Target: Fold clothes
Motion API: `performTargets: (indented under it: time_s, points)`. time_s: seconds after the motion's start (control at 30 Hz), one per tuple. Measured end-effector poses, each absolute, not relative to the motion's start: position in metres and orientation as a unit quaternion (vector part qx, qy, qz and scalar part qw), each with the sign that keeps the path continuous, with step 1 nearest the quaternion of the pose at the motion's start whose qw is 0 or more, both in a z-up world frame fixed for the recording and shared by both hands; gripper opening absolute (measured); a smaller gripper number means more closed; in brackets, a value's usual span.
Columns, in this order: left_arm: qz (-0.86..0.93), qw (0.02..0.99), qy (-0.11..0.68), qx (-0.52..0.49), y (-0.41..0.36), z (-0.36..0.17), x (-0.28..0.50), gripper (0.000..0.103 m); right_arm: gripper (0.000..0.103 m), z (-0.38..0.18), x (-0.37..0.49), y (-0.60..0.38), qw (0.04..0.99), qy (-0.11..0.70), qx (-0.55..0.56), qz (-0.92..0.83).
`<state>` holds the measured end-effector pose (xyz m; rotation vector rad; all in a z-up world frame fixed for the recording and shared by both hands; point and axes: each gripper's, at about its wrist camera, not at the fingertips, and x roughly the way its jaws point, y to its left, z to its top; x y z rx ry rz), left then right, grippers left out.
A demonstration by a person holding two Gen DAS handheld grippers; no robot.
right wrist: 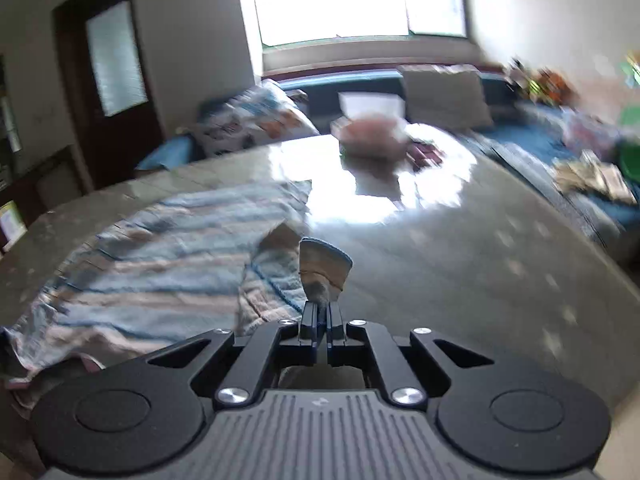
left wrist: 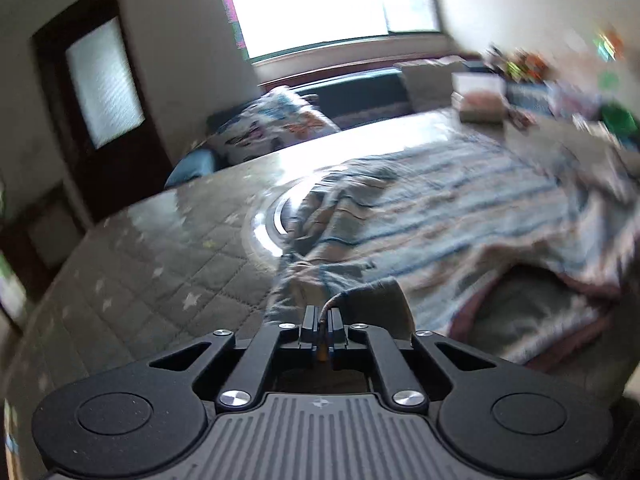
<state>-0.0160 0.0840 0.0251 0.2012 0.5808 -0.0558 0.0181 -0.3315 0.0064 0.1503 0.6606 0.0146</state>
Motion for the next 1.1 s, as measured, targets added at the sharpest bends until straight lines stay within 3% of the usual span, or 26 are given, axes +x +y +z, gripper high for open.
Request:
performTargets:
  time_s: [0.2, 0.5, 0.93, 1.1]
  points:
    - [0.067, 0.953, 0.288, -0.071, 0.144, 0.04, -0.014, 0.003, 0.003, -0.012, -0.001, -0.347, 0.935, 0.341, 0.092, -0.018]
    - [0.128, 0.913, 0.336, -0.193, 0.204, 0.017, -0.028, 0.002, 0.003, -0.003, -0.007, -0.349, 0.941, 0.326, 0.083, -0.025]
    - [0.108, 0.922, 0.344, -0.143, 0.185, 0.022, -0.025, 0.004, 0.009, -0.003, -0.015, -0.366, 0.931, 0.347, 0.076, -0.083]
    - [0.094, 0.927, 0.345, -0.114, 0.174, 0.027, -0.02, 0.025, 0.01, 0.01, -0.011, -0.367, 0.94, 0.328, 0.061, -0.073]
